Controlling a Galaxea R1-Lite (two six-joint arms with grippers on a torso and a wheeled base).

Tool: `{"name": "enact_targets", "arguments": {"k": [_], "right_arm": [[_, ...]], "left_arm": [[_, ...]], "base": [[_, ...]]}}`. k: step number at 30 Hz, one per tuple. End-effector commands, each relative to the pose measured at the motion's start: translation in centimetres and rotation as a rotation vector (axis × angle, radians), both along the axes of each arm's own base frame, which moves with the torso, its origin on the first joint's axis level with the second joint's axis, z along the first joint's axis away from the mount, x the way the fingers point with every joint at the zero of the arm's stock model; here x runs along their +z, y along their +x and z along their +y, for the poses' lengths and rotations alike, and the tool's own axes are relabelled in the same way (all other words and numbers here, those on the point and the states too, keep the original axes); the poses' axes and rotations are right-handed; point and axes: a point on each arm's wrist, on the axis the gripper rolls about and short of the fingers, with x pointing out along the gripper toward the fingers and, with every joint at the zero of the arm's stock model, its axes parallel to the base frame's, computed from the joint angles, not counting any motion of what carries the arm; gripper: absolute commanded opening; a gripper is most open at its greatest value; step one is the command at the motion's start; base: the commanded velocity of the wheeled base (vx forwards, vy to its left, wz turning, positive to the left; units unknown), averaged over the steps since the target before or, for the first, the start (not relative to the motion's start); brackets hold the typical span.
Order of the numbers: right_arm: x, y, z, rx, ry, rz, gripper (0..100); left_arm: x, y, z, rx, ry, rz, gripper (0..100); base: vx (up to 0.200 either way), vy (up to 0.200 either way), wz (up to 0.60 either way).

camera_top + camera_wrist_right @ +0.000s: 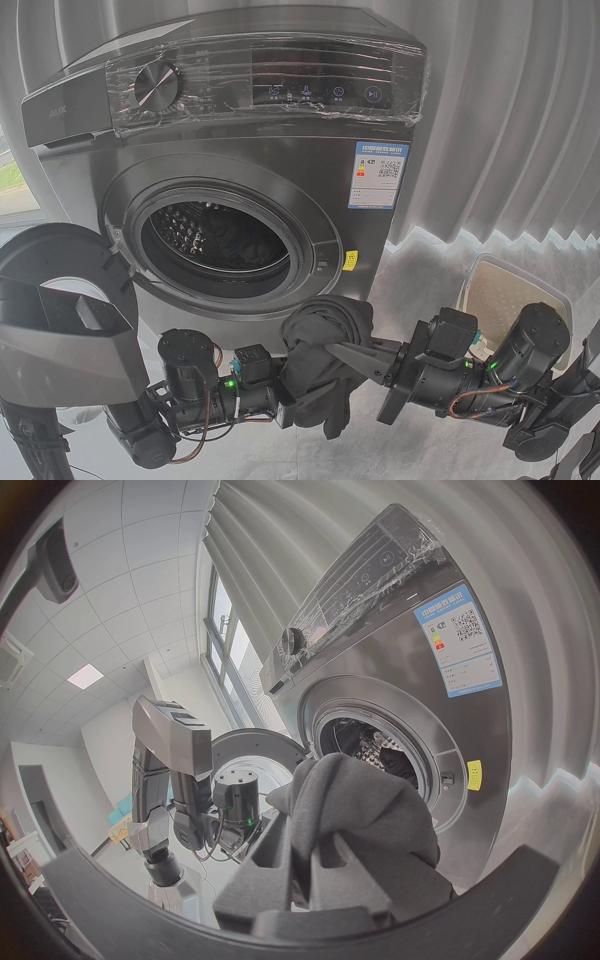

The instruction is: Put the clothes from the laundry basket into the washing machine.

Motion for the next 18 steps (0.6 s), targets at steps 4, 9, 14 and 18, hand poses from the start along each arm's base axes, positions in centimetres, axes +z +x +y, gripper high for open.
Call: {"name": "enact_targets", "arguments": {"k": [4, 9, 14, 18], "right_arm": [[0.6, 1.0, -0.3, -0.033, 0.023, -0.02, 0], [1.0, 2.3, -0.9, -0.084, 0.038, -0.033, 0], [1.0, 2.6, -1.1, -0.094, 0.044, -0.025, 0], [0.9, 2.5, -1.1, -0.091, 0.041, -0.022, 0]], "left_arm": [[-0.2, -0.7, 0.4, -0.008, 0.011, 0.016, 0], [1.2, -2.6, 1.0, -0.04, 0.001, 0.007, 0], [3.0, -4.5, 2.0, -0.082, -0.026, -0.014, 0], [3.8, -4.8, 2.5, -0.086, -0.043, -0.029, 0]], "base": [[0.0, 0.0, 0.0], [0.0, 0.0, 0.0], [0.0, 0.0, 0.0], [0.0, 0.0, 0.0]]}}
